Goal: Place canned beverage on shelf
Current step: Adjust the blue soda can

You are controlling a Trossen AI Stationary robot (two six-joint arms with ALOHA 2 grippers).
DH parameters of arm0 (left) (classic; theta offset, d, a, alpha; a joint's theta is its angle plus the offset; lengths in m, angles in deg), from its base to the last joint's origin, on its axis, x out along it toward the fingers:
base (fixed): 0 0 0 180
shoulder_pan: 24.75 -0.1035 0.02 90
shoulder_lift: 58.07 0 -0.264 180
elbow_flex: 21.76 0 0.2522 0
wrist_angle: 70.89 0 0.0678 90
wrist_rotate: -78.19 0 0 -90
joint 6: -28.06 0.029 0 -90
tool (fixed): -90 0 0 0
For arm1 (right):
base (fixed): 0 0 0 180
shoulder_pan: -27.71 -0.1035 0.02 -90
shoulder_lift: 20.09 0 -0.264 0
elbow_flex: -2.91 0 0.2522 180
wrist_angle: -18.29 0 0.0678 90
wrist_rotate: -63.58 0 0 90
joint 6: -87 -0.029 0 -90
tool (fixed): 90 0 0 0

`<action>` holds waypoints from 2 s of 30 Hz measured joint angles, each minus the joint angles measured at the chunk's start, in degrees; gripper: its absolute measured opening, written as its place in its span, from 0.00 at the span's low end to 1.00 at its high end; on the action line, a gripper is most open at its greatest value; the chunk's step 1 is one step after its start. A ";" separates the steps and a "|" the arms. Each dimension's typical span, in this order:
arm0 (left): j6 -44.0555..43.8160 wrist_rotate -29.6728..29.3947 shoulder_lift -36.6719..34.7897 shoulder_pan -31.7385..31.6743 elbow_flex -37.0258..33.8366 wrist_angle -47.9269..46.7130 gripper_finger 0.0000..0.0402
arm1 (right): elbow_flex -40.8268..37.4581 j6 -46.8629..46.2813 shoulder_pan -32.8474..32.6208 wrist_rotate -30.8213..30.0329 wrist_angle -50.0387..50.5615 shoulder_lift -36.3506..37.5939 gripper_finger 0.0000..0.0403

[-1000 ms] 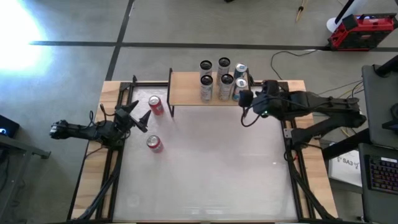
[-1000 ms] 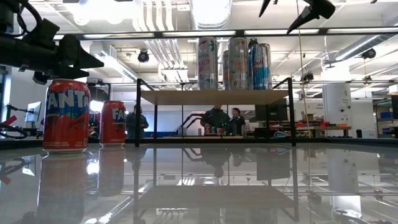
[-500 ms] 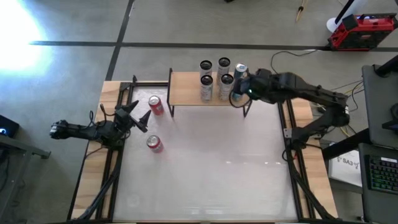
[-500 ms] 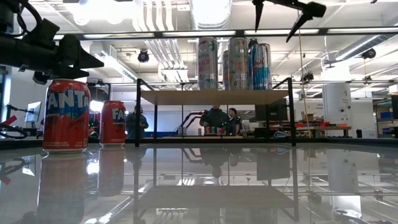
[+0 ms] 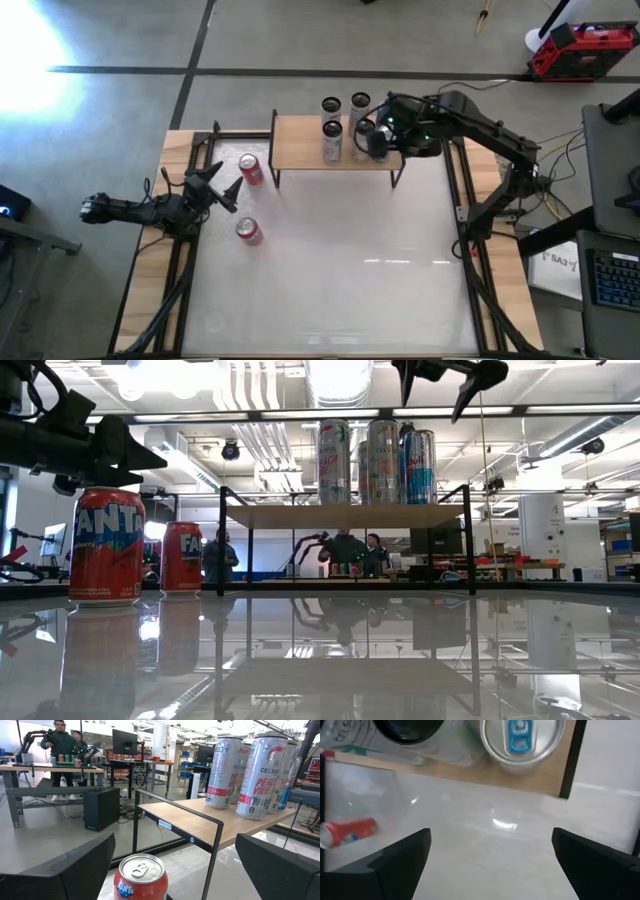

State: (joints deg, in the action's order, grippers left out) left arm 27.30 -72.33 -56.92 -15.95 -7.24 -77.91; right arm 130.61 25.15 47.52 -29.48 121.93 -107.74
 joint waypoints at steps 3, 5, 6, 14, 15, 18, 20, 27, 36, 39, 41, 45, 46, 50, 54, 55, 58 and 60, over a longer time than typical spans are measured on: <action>0.01 0.00 0.00 -0.01 0.00 0.00 0.99 | -0.17 4.92 0.82 -1.51 0.19 0.14 0.99; 0.02 0.00 0.00 -0.02 0.00 0.00 0.99 | -0.17 6.58 1.28 -4.11 0.19 0.22 0.99; 0.00 0.00 0.00 -0.02 -0.02 0.00 0.99 | -0.17 7.02 1.40 -5.83 0.18 0.22 0.99; 0.02 0.00 0.00 0.00 -0.02 0.00 0.99 | -0.21 8.00 1.60 -13.46 0.14 -0.70 0.99; 0.02 0.02 0.00 -0.02 0.00 0.00 0.99 | -0.21 8.06 1.63 -14.08 0.03 -1.07 0.99; 0.02 0.00 0.00 -0.01 -0.01 0.00 0.99 | -0.08 8.12 1.67 -15.09 -0.51 -2.27 0.99; 0.02 0.00 0.00 -0.02 -0.01 0.00 0.99 | -0.08 8.66 1.71 -15.53 -0.52 -3.16 0.99; 0.00 0.00 0.00 -0.02 0.00 0.00 0.99 | 0.48 10.13 2.27 -16.51 -1.06 -4.75 0.99; 0.01 0.00 0.00 0.00 0.00 0.00 0.99 | 1.09 11.55 3.13 -16.50 -1.82 -5.49 0.99; 0.01 0.00 0.00 0.00 0.00 0.00 0.99 | 1.08 11.30 3.24 -16.53 -1.73 -5.84 0.99; 0.01 0.00 0.00 0.00 0.00 0.00 0.99 | 1.08 10.51 3.36 -16.50 -1.74 -6.14 0.99; 0.01 0.00 0.00 -0.02 0.00 0.00 0.99 | 0.79 9.95 3.51 -16.53 -1.80 -6.51 0.99; 0.01 0.02 0.00 -0.02 0.00 0.00 0.99 | 0.71 9.93 3.52 -16.57 -1.81 -6.56 0.99; 0.01 0.00 0.00 -0.02 -0.01 0.00 0.99 | 0.53 8.35 3.55 -17.95 -1.83 -7.09 0.99; 0.02 0.00 0.00 -0.02 0.00 0.00 0.99 | 0.42 7.82 3.60 -17.97 -1.85 -7.41 0.99; 0.02 0.00 0.00 0.00 -0.01 0.00 0.99 | 0.42 7.83 3.61 -17.97 -1.85 -7.41 0.99; 0.02 0.00 0.00 -0.01 0.00 0.00 0.99 | 0.42 7.81 3.60 -17.98 -1.85 -7.41 0.99; 0.00 0.00 0.00 -0.01 0.00 0.00 0.99 | 0.42 7.79 3.60 -17.97 -1.75 -7.41 0.97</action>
State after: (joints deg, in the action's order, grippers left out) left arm 27.30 -72.33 -56.92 -15.95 -7.24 -77.91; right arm 131.03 32.94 51.12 -47.45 120.18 -115.15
